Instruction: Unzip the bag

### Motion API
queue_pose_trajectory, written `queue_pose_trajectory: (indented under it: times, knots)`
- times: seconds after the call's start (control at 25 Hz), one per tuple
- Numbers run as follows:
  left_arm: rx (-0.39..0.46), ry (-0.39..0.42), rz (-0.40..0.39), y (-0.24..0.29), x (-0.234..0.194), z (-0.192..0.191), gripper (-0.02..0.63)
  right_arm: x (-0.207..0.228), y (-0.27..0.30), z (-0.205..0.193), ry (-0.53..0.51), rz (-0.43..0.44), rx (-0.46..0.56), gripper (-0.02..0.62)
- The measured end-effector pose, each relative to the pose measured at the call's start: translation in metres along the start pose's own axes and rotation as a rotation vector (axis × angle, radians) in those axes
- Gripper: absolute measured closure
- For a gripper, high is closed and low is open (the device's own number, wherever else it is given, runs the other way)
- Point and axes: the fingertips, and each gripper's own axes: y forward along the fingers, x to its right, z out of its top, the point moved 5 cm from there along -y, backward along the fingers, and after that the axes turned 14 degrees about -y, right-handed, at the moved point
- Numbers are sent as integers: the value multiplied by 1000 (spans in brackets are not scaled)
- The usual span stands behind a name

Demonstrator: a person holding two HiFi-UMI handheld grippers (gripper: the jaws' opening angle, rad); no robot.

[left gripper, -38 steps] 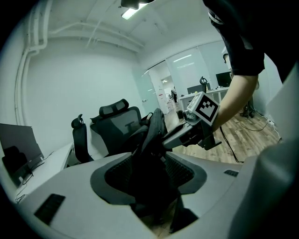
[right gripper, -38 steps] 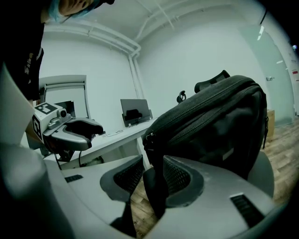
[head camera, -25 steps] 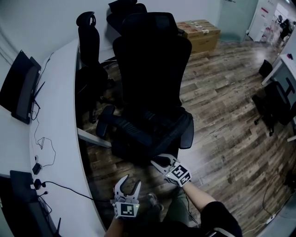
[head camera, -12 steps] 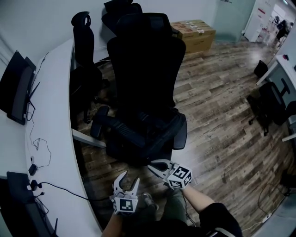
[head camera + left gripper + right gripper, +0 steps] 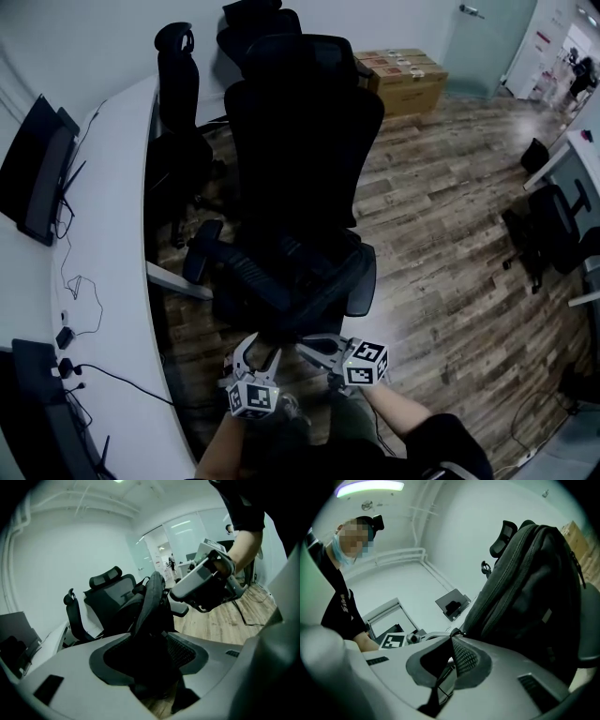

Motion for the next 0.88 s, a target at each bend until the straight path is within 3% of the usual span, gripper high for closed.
queue_pose_trajectory:
  times: [0.2, 0.4, 0.48, 0.72, 0.88]
  knots:
    - [-10, 191, -15, 36, -5, 8, 298, 4, 1, 9, 41, 53, -19, 551]
    - [-6, 333, -73, 60, -1, 21, 290, 9, 0, 18, 61, 110, -48, 551]
    - [10, 351, -71, 64, -1, 28, 295, 11, -1, 21, 71, 134, -52, 551]
    - [46, 319, -45, 70, -10, 40, 422, 19, 2, 39, 104, 168, -34, 551]
    - [45, 293, -39, 70, -15, 47, 463, 24, 0, 52, 140, 163, -4, 551]
